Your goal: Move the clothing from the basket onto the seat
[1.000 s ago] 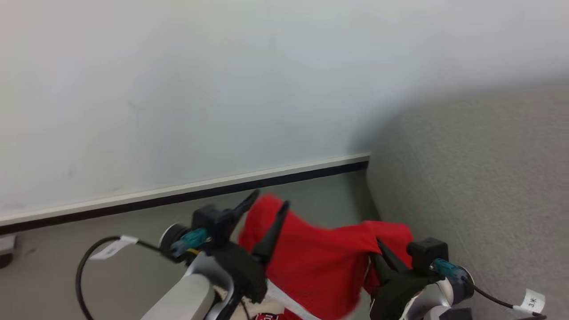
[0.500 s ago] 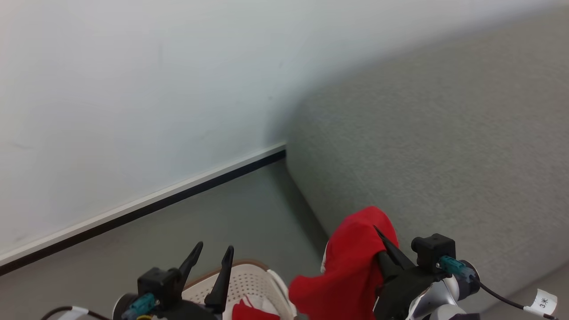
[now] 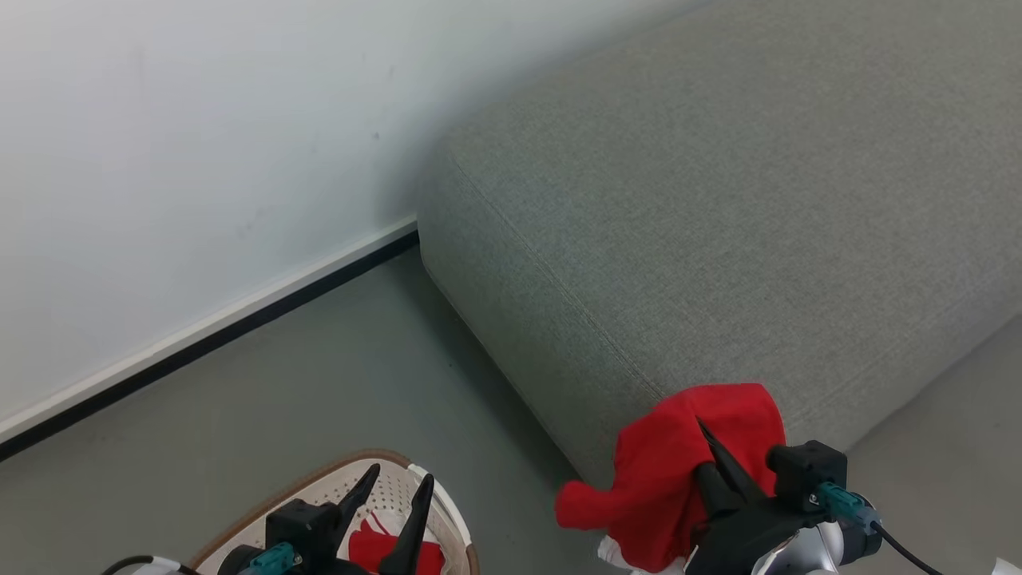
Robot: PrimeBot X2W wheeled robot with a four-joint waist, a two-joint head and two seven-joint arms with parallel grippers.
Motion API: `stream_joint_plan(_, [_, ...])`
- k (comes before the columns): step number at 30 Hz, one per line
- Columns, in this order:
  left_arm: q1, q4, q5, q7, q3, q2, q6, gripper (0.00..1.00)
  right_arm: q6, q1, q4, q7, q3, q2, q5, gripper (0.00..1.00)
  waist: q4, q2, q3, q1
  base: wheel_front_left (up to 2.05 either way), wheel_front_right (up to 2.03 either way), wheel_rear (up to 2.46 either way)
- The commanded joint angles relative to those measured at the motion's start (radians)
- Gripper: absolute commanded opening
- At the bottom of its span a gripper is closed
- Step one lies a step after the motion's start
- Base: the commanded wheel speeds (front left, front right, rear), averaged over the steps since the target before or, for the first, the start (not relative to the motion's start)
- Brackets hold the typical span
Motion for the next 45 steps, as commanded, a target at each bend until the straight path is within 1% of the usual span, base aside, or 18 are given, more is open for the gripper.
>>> stream_joint_plan(1, [-0.002, 0.003, -0.004, 0.002, -0.002, 0.009, 0.0, 1.0, 0.0, 0.009, -0.004, -0.005, -0.001, 0.005, -0.004, 0.0, -0.013, 0.0, 0.018, 0.0, 0.0, 0.0, 0.0])
stream_joint_plan(5, [-0.004, 0.003, -0.006, -0.001, -0.002, 0.016, -0.003, 1.0, 0.0, 0.002, -0.004, -0.002, -0.003, 0.012, -0.009, 0.0, -0.013, 0.0, 0.025, 0.0, 0.0, 0.0, 0.0])
stream_joint_plan(8, [0.001, -0.005, -0.005, 0.003, -0.006, 0.017, 0.004, 1.0, 0.0, -0.025, -0.007, 0.007, 0.006, 0.014, 0.003, 0.0, -0.014, 0.0, 0.037, 0.0, 0.0, 0.0, 0.0])
stream_joint_plan(12, [-0.002, -0.024, -0.006, 0.004, -0.003, 0.015, 0.016, 1.0, 0.0, -0.093, -0.014, 0.024, 0.039, -0.021, 0.085, 0.0, -0.014, 0.0, 0.07, 0.0, 0.0, 0.0, 0.0])
stream_joint_plan(14, [0.0, -0.046, -0.002, 0.003, -0.003, 0.012, 0.024, 1.0, 0.0, -0.142, -0.021, 0.029, 0.037, -0.034, 0.174, 0.0, -0.01, 0.0, 0.095, 0.0, 0.0, 0.0, 0.0])
stream_joint_plan(16, [-0.007, -0.067, 0.004, 0.018, -0.016, 0.007, 0.021, 1.0, 0.0, -0.205, -0.027, 0.021, 0.0, -0.072, 0.261, 0.0, 0.014, 0.0, 0.129, 0.0, 0.0, 0.0, 0.0])
stream_joint_plan(19, [-0.028, -0.097, 0.021, 0.038, -0.039, 0.011, 0.013, 1.0, 0.0, -0.296, -0.013, 0.017, -0.046, -0.129, 0.359, 0.0, 0.051, 0.0, 0.185, 0.0, 0.0, 0.0, 0.0])
stream_joint_plan(21, [-0.043, -0.115, 0.037, 0.051, -0.05, 0.019, 0.011, 1.0, 0.0, -0.371, 0.003, 0.02, -0.06, -0.184, 0.408, 0.0, 0.073, 0.0, 0.23, 0.0, 0.0, 0.0, 0.0])
stream_joint_plan(24, [-0.077, -0.15, 0.066, 0.073, -0.061, 0.03, 0.019, 1.0, 0.0, -0.485, 0.037, 0.016, -0.079, -0.267, 0.458, 0.0, 0.101, 0.0, 0.306, 0.0, 0.0, 0.0, 0.0])
stream_joint_plan(26, [-0.1, -0.181, 0.082, 0.089, -0.075, 0.025, 0.023, 1.0, 0.0, -0.557, 0.07, 0.01, -0.116, -0.319, 0.495, 0.0, 0.125, 0.0, 0.356, 0.0, 0.0, 0.0, 0.0])
stream_joint_plan(27, [-0.113, -0.196, 0.095, 0.097, -0.084, 0.027, 0.021, 1.0, 0.0, -0.591, 0.088, 0.012, -0.135, -0.342, 0.513, 0.0, 0.136, 0.0, 0.381, 0.0, 0.0, 0.0, 0.0])
stream_joint_plan(29, [-0.134, -0.227, 0.117, 0.111, -0.101, 0.034, 0.011, 1.0, 0.0, -0.659, 0.126, 0.009, -0.172, -0.37, 0.565, 0.0, 0.151, 0.0, 0.427, 0.0, 0.0, 0.0, 0.0])
stream_joint_plan(33, [-0.173, -0.298, 0.143, 0.134, -0.122, 0.053, -0.008, 1.0, 0.0, -0.769, 0.196, -0.012, -0.247, -0.439, 0.59, 0.0, 0.177, 0.0, 0.517, 0.0, 0.0, 0.0, 0.0])
stream_joint_plan(35, [-0.193, -0.33, 0.156, 0.142, -0.128, 0.061, -0.017, 1.0, 0.0, -0.815, 0.229, -0.021, -0.284, -0.469, 0.578, 0.0, 0.189, 0.0, 0.561, 0.0, 0.0, 0.0, 0.0])
stream_joint_plan(36, [-0.193, -0.33, 0.156, 0.142, -0.128, 0.061, -0.017, 1.0, 0.0, -0.815, 0.229, -0.021, -0.284, -0.469, 0.578, 0.0, 0.189, 0.0, 0.561, 0.0, 0.0, 0.0, 0.0])
stream_joint_plan(39, [-0.217, -0.369, 0.179, 0.147, -0.137, 0.067, -0.025, 1.0, 0.0, -0.874, 0.291, -0.038, -0.326, -0.5, 0.536, 0.0, 0.2, 0.0, 0.619, 0.0, 0.0, 0.0, 0.0])
stream_joint_plan(42, [-0.234, -0.394, 0.19, 0.148, -0.149, 0.071, -0.034, 1.0, 0.0, -0.943, 0.385, -0.087, -0.397, -0.529, 0.505, 0.0, 0.209, 0.0, 0.667, 0.0, 0.0, 0.0, 0.0])
stream_joint_plan(45, [-0.237, -0.411, 0.2, 0.159, -0.168, 0.076, -0.043, 1.0, 0.0, -0.985, 0.493, -0.136, -0.453, -0.538, 0.452, 0.0, 0.22, 0.0, 0.708, 0.0, 0.0, 0.0, 0.0])
